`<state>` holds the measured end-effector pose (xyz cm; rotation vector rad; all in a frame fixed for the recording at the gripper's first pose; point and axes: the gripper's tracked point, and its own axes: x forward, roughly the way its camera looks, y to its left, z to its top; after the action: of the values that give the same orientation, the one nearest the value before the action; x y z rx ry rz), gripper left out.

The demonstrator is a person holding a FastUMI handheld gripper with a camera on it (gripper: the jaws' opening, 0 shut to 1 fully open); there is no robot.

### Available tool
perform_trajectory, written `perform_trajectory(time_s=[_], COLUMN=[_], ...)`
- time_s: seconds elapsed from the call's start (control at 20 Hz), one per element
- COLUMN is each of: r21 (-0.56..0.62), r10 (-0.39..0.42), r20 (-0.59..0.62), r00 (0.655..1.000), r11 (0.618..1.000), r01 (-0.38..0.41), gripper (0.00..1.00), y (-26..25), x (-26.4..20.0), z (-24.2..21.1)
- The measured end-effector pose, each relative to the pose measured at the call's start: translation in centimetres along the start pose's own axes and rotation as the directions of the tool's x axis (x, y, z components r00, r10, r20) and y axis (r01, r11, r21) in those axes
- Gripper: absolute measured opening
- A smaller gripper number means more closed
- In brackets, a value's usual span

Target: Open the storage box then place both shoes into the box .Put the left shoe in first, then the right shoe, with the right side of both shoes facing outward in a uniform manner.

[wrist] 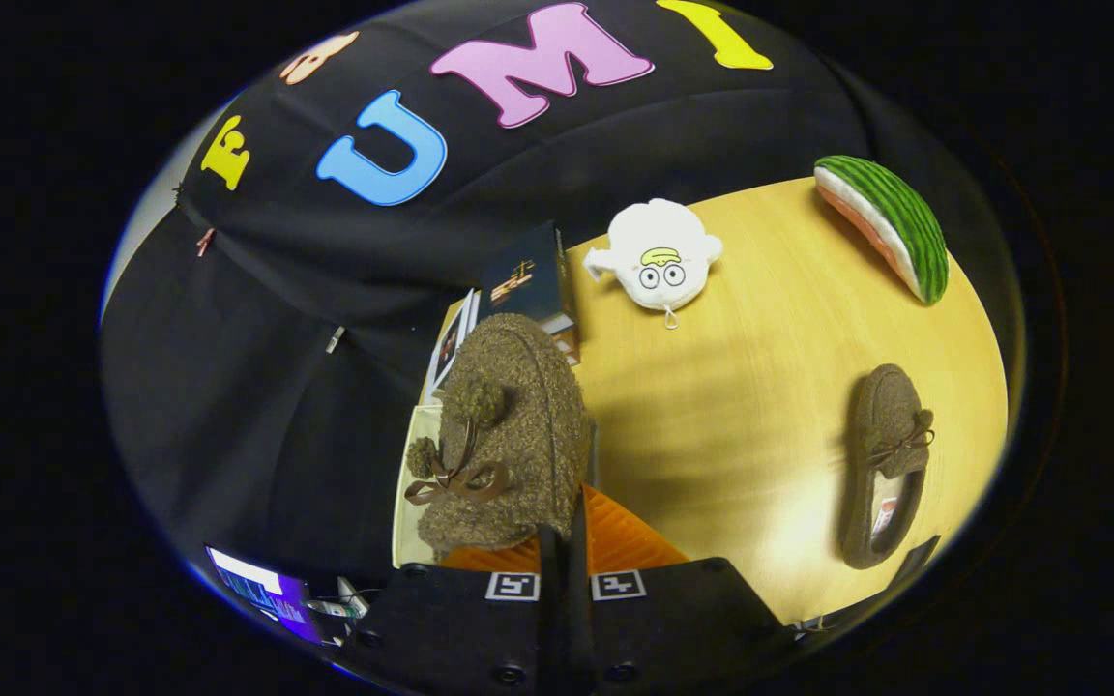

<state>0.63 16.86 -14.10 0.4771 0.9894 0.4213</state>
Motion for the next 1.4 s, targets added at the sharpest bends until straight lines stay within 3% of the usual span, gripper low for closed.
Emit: perform_trajectory(time_s=[0.35, 0.55, 0.85, 1.4], r21=[-0.002, 0.002, 0.019, 0.056], r10=[0.087, 0.095, 0.063, -0.095], r20=[-0.011, -0.034, -0.083, -0.138], r00=[0.996, 0.995, 0.995, 0.986], r11=[0.996, 0.995, 0.998, 0.993], r01=[-0.087, -0.095, -0.062, 0.104], gripper=[0.05, 0.05, 0.05, 0.05], y=[8.1, 11.2, 13.8, 11.1], x=[2.3, 5.1, 9.6, 15.8], z=[-0.4, -2.2, -5.5, -9.8])
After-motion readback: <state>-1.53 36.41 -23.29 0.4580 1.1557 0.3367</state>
